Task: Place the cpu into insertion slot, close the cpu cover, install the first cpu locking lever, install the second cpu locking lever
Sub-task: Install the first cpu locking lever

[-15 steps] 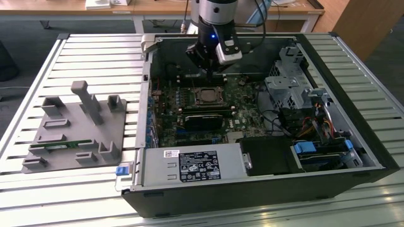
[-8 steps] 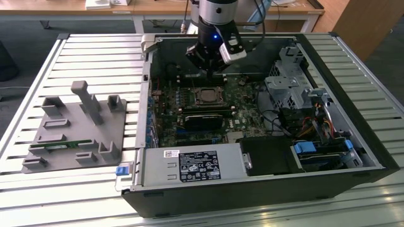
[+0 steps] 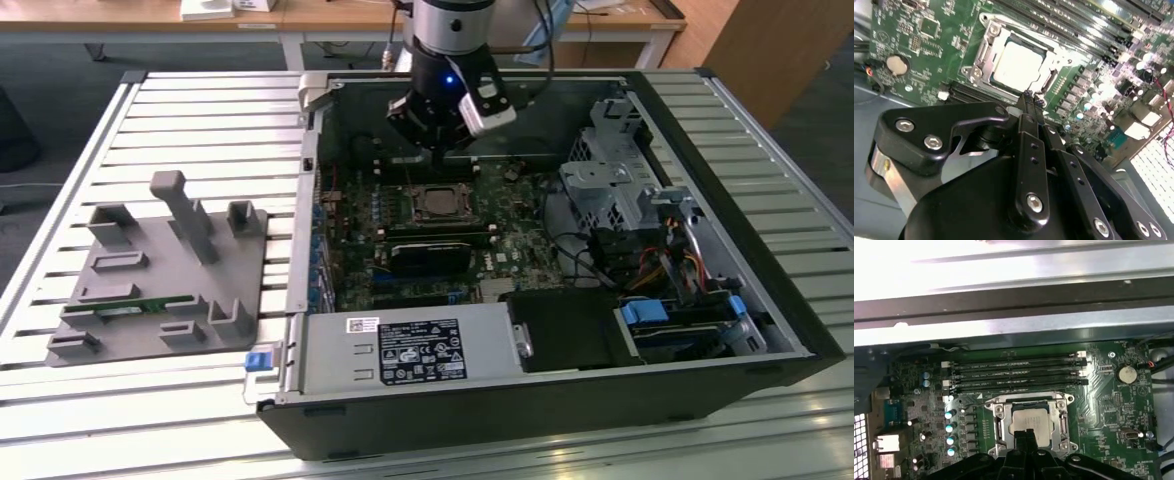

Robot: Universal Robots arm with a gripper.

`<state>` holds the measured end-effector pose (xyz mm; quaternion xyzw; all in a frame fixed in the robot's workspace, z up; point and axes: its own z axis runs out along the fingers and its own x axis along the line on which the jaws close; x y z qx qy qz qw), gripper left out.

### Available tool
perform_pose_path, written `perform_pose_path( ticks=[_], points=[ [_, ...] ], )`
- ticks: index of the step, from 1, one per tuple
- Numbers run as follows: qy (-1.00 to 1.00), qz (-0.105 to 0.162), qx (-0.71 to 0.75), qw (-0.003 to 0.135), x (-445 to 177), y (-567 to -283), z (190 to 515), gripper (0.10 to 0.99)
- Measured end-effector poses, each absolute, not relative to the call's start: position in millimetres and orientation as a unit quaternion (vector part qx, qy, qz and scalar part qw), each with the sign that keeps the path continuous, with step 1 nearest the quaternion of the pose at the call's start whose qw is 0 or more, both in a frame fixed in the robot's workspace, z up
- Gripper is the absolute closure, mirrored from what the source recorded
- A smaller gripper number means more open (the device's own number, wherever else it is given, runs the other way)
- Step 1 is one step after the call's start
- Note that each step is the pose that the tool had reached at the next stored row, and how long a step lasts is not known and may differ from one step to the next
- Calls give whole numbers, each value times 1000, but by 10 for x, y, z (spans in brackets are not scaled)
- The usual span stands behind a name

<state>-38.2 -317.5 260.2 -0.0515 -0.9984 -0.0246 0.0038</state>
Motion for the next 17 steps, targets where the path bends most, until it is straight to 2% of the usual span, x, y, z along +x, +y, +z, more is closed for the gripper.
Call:
perform_pose_path(
  ticks=[5,11,17],
  points=[
    [-999,-24,-25,4,-394,-3176,2581,980],
    [-999,-27,-24,-4,-628,-3176,2573,980],
    [-999,-28,-24,-5,-758,-3176,2565,980]
  ],
)
